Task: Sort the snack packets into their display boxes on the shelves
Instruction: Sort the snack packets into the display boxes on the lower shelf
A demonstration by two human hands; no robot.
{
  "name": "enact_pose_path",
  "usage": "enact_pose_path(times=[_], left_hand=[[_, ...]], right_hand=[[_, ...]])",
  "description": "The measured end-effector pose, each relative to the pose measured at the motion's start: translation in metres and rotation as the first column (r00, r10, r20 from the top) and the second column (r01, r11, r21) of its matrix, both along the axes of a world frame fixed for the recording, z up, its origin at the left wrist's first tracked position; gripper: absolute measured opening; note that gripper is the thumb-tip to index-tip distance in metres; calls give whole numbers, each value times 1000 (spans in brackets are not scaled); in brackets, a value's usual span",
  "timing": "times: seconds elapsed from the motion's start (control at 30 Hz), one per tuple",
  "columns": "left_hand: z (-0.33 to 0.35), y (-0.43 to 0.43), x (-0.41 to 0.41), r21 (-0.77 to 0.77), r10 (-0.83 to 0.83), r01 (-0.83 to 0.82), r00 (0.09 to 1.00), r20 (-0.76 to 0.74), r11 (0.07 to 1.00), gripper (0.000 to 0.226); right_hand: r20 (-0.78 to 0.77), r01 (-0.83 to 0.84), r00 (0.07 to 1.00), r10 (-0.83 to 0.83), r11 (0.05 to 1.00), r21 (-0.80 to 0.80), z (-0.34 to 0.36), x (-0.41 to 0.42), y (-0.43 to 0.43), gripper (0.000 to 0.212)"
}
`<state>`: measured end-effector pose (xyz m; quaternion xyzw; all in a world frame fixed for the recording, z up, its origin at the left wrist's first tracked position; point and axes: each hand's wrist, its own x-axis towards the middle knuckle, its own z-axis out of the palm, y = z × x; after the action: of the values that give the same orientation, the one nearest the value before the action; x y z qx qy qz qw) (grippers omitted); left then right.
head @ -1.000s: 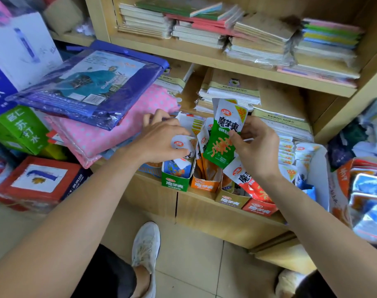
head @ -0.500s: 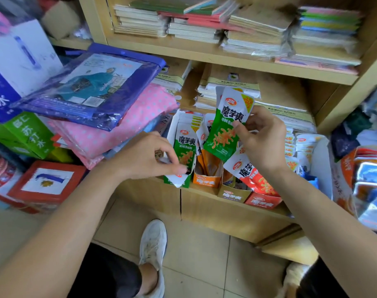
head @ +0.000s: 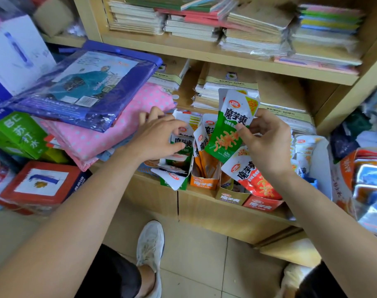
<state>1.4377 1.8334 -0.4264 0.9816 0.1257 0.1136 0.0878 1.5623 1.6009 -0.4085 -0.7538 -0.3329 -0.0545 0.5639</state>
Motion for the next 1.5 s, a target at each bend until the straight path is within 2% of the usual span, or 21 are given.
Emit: enact_pose_path(times=[0.07, 0.13, 0.33, 0.47, 0.57, 0.67, 0.73, 0.8, 0.87, 0.93, 1.0, 1.07, 1.13, 1.17, 1.23, 1.3, 1.37, 1.5], left_hand=[[-1, 0, -7, -20, -53, 55, 996, 75, 998, 23], [0, 0, -15, -21, -65, 68, 991, 118, 997, 13], [6, 0, -43, -198, -98, 107, 994, 57, 974, 26], [9, 3, -53, -264, -93, 110, 993, 79, 958, 18], [16, -2, -55, -298, -81, 96, 995, 64, 950, 14], [16, -4, -57, -338, -68, 86, 996, 64, 937, 10], [14, -3, -56, -362, -40, 70, 995, 89, 930, 9], [12, -3, -55, -371, -14, 58, 993, 120, 927, 8], [10, -3, -55, -361, -5, 57, 990, 143, 931, 8], [10, -3, -56, -375, -21, 71, 991, 135, 924, 9], [12, 0, -58, -473, -65, 93, 995, 74, 876, 8], [17, 4, -63, -572, -154, 105, 987, -38, 813, 25], [19, 7, -69, -596, -238, 115, 962, -132, 795, 55], [19, 7, -71, -587, -249, 119, 958, -145, 800, 63], [16, 2, -70, -539, -206, 117, 973, -107, 834, 62], [12, -3, -66, -537, -130, 105, 991, -8, 837, 37], [8, -5, -63, -546, -44, 98, 993, 110, 832, 11], [3, -4, -56, -437, 121, 15, 952, 282, 899, 13]], right_hand=[[2, 1, 1000, -1, 1000, 1, 1, 1, -1, 17], [-7, -4, 1000, 4, 1000, 7, 1, 1, 0, 16], [-33, -20, 999, 22, 998, 65, 8, -4, 3, 15], [-13, -13, 1000, 16, 983, 181, 23, -14, 18, 15], [21, 11, 1000, -16, 979, 205, 28, -23, 48, 14], [145, 52, 987, -63, 996, 77, 17, -32, 81, 15], [151, 3, 988, 22, 987, -161, 6, -34, 94, 14], [72, -129, 984, 163, 929, -346, 1, -32, 96, 8], [26, -204, 972, 232, 897, -392, 2, -26, 92, 15], [-74, -296, 954, 290, 882, -365, 7, -22, 83, 23], [-217, -439, 897, 386, 836, -330, 12, -19, 71, 33], [-299, -542, 838, 456, 751, -376, 15, -20, 60, 46], [-332, -594, 804, 493, 659, -460, 16, -25, 50, 60], [-334, -607, 794, 508, 620, -498, 17, -29, 46, 66], [-305, -608, 786, 538, 577, -545, 17, -37, 40, 75], [-198, -550, 806, 557, 583, -598, 16, -43, 37, 80], [-69, -455, 846, 529, 646, -614, 12, -49, 34, 82], [164, -223, 933, 321, 872, -436, -5, -65, 27, 69]])
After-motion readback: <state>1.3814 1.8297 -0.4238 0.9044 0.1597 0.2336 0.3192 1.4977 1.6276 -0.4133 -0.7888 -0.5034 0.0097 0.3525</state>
